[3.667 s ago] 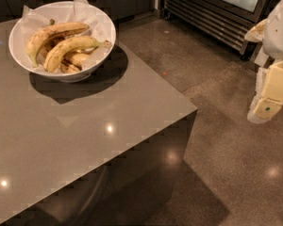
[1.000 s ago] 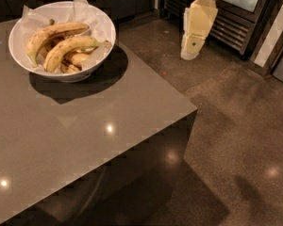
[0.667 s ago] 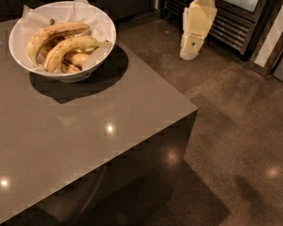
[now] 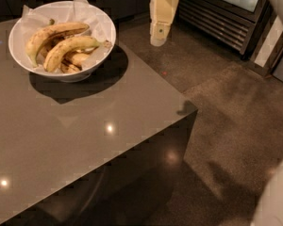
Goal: Pick banana from white bowl
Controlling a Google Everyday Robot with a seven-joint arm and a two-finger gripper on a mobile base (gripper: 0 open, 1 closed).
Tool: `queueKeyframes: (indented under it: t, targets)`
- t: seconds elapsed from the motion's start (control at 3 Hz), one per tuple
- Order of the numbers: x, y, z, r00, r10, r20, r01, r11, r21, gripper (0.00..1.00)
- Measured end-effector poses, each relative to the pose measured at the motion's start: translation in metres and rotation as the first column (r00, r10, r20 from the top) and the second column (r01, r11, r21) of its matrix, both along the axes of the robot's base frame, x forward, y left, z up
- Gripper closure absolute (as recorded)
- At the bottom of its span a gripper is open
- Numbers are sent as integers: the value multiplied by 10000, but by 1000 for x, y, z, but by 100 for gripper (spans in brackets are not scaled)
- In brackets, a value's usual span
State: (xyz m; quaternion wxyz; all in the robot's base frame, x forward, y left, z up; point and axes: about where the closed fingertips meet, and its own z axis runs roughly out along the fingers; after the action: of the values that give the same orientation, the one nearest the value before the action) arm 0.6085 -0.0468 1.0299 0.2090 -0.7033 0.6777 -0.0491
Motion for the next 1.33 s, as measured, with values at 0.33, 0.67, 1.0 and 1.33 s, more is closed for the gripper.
queueKeyframes:
  t: [0.33, 0.67, 1.0, 1.33]
  targets:
    - [5, 6, 4, 9997, 46, 219, -50, 9999, 159, 0]
    - [12, 16, 4, 9992, 311, 244, -318, 9990, 305, 0]
    - [30, 47, -4, 9962, 868, 2, -867, 9955, 393, 0]
    - [48, 78, -16, 9912, 1297, -282, -1286, 9910, 365, 0]
